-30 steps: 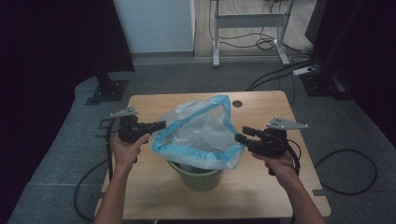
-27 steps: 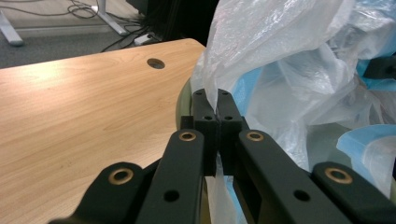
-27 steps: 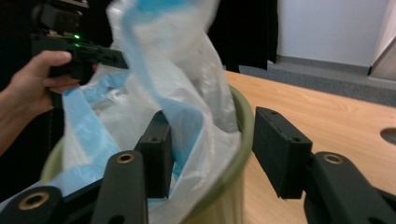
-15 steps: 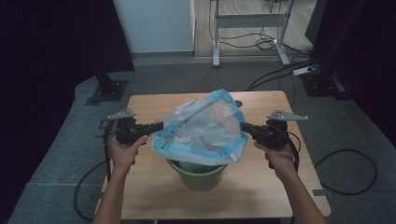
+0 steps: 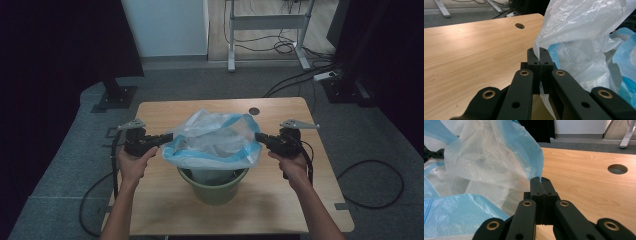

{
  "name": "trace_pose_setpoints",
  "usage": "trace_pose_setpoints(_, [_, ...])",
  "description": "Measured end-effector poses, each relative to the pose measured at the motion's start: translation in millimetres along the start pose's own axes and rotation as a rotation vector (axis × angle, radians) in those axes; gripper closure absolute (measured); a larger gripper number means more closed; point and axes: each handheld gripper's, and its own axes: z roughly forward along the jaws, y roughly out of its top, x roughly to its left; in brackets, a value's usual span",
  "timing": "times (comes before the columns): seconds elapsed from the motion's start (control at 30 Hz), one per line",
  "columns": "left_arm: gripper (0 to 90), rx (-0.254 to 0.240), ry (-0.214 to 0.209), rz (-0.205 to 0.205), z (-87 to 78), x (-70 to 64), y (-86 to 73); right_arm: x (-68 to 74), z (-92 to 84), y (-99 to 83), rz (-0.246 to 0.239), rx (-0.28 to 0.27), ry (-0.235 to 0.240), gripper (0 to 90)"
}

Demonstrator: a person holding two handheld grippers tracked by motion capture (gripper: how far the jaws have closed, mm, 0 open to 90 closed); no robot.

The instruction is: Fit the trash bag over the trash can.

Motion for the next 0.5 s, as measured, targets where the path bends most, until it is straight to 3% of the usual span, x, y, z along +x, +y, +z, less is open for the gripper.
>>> trace_pose_setpoints(0.23, [90.0,0.049,0.028,-0.023,9.4,4.3,-3.1,-0.2,7.8,-1.4,-0.035,0.027,-0.044,89.1])
trace_pose_setpoints(0.5, [90.0,0.127,0.018,-0.07,20.6,13.5,-12.8,-9.4,34.1,-16.2,-0.003,0.145,-0.065,89.1])
